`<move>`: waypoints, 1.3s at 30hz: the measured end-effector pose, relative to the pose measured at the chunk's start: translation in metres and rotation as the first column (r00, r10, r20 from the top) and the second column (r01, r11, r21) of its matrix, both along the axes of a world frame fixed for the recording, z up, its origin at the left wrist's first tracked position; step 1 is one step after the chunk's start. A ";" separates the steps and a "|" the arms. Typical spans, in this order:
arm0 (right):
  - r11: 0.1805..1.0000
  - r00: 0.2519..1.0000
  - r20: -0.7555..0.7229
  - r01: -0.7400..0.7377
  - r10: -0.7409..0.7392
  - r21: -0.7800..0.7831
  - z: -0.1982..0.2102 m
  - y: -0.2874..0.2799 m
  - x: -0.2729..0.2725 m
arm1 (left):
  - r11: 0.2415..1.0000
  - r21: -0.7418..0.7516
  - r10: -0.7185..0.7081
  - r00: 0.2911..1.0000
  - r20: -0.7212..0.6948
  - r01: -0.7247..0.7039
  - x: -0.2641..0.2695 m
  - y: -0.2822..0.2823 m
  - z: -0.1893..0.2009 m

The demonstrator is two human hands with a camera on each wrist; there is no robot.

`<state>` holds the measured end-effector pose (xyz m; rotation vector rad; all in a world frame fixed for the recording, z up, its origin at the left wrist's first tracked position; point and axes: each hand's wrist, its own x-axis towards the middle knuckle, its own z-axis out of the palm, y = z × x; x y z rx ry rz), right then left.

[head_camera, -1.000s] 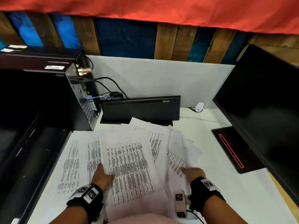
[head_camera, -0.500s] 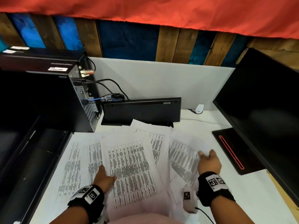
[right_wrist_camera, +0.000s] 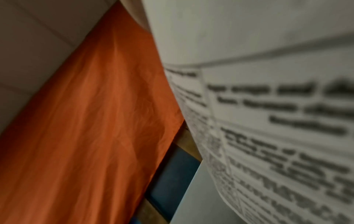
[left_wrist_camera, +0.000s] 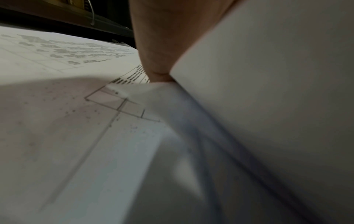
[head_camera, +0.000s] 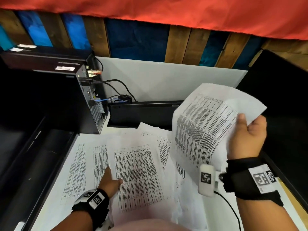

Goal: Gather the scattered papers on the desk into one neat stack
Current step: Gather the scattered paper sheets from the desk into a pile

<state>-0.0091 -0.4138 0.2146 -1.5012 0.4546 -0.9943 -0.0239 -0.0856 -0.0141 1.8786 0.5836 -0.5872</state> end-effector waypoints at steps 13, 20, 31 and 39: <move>0.932 0.512 -0.812 -0.346 0.280 0.103 -0.163 0.047 0.035 | 0.902 -0.396 0.143 0.984 -0.105 -0.174 0.002 0.008 0.016; 0.944 0.443 -0.863 -0.311 0.245 0.108 -0.181 0.047 0.043 | 0.983 -0.184 -0.031 0.997 -0.072 0.017 0.005 0.018 0.007; 0.911 0.179 -0.969 -0.403 0.169 0.084 -0.217 0.037 -0.005 | 0.940 0.274 -0.232 0.969 0.087 0.201 0.012 -0.002 0.000; 0.843 0.151 -0.891 -0.422 0.429 0.334 -0.237 0.020 -0.015 | 0.804 0.226 -0.555 0.830 -0.048 0.551 0.013 -0.042 0.009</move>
